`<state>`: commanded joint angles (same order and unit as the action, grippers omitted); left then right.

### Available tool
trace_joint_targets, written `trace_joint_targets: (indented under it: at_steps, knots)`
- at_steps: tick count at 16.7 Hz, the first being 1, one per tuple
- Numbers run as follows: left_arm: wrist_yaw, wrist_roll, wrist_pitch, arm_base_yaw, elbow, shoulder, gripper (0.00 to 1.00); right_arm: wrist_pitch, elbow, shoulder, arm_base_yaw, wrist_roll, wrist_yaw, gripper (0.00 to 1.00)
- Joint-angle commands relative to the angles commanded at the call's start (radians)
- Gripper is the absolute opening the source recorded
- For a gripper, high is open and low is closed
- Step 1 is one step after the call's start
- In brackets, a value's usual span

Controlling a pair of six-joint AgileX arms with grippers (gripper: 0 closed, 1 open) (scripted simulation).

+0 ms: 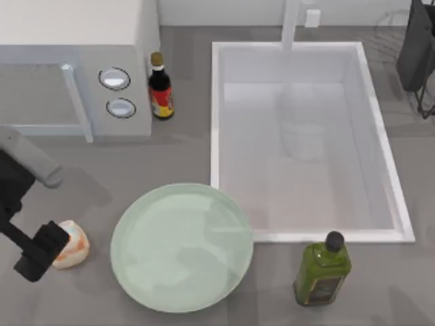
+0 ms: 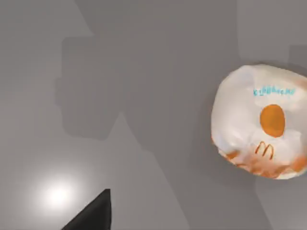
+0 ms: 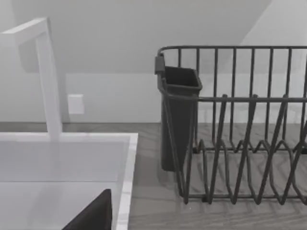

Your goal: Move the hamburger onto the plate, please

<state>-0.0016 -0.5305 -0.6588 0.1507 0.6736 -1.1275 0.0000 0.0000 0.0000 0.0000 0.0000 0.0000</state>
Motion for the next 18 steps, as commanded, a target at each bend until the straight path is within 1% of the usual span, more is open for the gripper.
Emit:
trace_joint_targets:
  at_steps: [4,7,11,16,18]
  knots:
    - [0.002,-0.148,-0.176,0.042,0.209,-0.34,1.0,0.0,0.0,0.0,0.0,0.0,0.0,1.0]
    - [0.003,-0.221,-0.26,0.061,0.328,-0.488,1.0,0.0,0.0,0.0,0.0,0.0,0.0,1.0]
    - [0.003,-0.255,-0.302,0.068,0.393,-0.551,1.0,0.0,0.0,0.0,0.0,0.0,0.0,1.0]
    - [0.002,-0.254,-0.296,0.063,0.388,-0.549,1.0,0.0,0.0,0.0,0.0,0.0,0.0,1.0]
    - [0.003,-0.256,-0.26,0.066,0.367,-0.57,1.0,0.0,0.0,0.0,0.0,0.0,0.0,1.0]
